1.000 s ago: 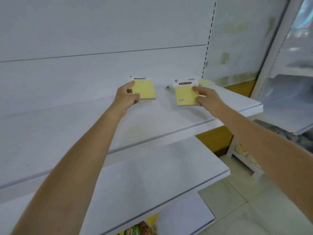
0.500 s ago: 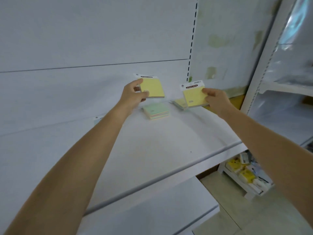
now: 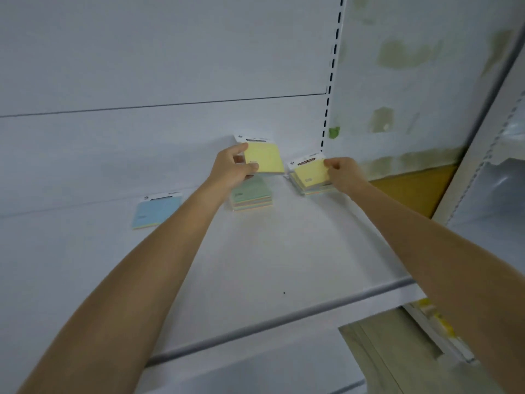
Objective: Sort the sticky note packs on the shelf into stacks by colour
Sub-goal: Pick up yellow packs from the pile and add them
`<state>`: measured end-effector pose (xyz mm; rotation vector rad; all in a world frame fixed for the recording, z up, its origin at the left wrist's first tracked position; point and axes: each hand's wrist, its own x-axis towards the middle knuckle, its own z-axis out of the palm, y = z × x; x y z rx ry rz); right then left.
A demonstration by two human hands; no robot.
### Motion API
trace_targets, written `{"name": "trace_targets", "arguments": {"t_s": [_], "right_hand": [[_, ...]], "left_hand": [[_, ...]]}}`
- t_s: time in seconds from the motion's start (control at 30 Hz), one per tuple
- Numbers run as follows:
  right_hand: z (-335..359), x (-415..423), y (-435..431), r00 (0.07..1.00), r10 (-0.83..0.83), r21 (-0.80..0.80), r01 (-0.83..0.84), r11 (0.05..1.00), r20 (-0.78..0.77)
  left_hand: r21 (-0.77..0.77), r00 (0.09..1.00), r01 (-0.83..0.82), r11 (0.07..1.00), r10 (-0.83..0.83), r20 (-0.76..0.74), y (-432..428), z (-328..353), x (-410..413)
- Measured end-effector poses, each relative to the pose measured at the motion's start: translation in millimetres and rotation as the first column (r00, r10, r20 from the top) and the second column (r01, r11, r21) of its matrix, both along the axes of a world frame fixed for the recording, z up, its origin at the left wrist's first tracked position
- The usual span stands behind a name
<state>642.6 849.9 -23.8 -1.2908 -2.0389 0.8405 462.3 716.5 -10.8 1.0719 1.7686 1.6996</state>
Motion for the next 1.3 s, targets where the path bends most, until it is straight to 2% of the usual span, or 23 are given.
{"name": "trace_targets", "arguments": {"t_s": [0.07, 0.13, 0.3, 0.43, 0.63, 0.87, 1.07, 1.17, 1.23, 1.3], "right_hand": [[-5.6, -1.2, 1.9, 0.998, 0.027, 0.009, -0.027, 1.0, 0.051], [-12.1, -0.8, 4.0, 0.999, 0.043, -0.003, -0.043, 0.999, 0.017], [-23.4, 7.2, 9.0, 0.947, 0.025, -0.062, -0.047, 0.997, -0.322], [-26.2, 9.3, 12.7, 0.89, -0.009, -0.134, -0.058, 0.989, -0.456], [-24.2, 8.4, 10.7, 0.912, 0.06, -0.104, -0.111, 0.988, -0.405], [-29.3, 4.4, 16.6, 0.908, 0.076, -0.086, -0.122, 0.989, -0.412], [-30.8, 5.1, 17.6, 0.912, 0.074, -0.103, -0.125, 0.987, -0.403], [-31.1, 5.3, 15.4, 0.928, 0.089, 0.023, -0.087, 0.996, -0.362], [-28.3, 7.2, 10.5, 0.964, 0.089, 0.209, -0.036, 0.977, -0.251], [-22.0, 6.8, 2.0, 0.983, 0.12, 0.424, -0.051, 0.904, -0.138]], "left_hand": [[-0.008, 1.0, -0.009, 1.0, 0.009, 0.004, 4.4, -2.1, 7.4], [-0.013, 1.0, -0.013, 1.0, 0.013, 0.006, 10.3, -4.6, 15.2], [-0.035, 1.0, -0.023, 0.999, 0.023, -0.002, 31.6, -8.5, 36.5], [-0.059, 1.0, -0.015, 0.998, 0.015, -0.002, 50.1, -13.1, 58.4], [-0.209, 0.98, -0.089, 0.974, 0.048, -0.194, 67.4, -17.7, 69.8], [-0.278, 0.969, -0.101, 0.955, 0.03, -0.247, 72.7, -19.5, 76.7], [-0.344, 0.922, -0.146, 0.927, 0.001, -0.388, 77.3, -20.2, 81.0], [-0.293, 0.859, -0.2, 0.935, 0.024, -0.511, 70.7, -14.9, 80.6], [-0.237, 0.821, -0.226, 0.945, 0.053, -0.569, 59.3, -8.1, 76.3], [-0.187, 0.772, -0.266, 0.946, 0.093, -0.628, 41.6, -1.5, 66.9]]}}
